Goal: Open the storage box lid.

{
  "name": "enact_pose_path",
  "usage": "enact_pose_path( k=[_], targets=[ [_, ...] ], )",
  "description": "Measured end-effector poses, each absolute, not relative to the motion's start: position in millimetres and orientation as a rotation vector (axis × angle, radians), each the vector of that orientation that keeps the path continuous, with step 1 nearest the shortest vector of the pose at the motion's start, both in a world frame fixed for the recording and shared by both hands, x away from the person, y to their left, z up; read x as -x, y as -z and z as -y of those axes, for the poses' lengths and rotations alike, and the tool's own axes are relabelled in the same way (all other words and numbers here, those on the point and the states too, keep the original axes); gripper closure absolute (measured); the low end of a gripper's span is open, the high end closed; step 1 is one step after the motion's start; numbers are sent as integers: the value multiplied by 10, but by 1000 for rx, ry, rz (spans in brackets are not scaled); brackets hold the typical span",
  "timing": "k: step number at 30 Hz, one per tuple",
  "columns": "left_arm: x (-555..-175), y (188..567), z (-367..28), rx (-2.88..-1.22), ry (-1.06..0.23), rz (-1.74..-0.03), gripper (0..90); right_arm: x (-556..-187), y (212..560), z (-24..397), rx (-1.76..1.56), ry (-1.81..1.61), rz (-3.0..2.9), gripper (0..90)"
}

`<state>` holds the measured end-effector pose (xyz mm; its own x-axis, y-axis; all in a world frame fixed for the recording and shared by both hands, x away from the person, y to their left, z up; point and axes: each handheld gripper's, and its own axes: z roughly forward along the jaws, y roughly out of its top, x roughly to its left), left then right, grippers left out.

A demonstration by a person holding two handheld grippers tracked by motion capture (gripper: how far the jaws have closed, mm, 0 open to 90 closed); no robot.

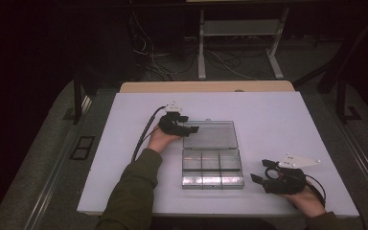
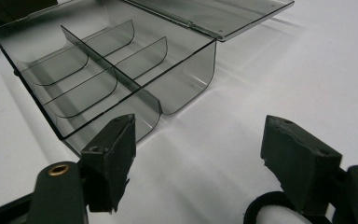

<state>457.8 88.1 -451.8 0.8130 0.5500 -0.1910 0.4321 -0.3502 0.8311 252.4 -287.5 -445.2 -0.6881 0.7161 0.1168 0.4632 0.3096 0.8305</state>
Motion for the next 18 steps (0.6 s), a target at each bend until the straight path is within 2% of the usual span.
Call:
enact_pose_path(
  k=[18],
  targets=[
    [-4564, 4499, -881, -1989, -149, -733, 251, -2523, 4450, 2870, -1074, -1324, -2304, 257]
  ],
)
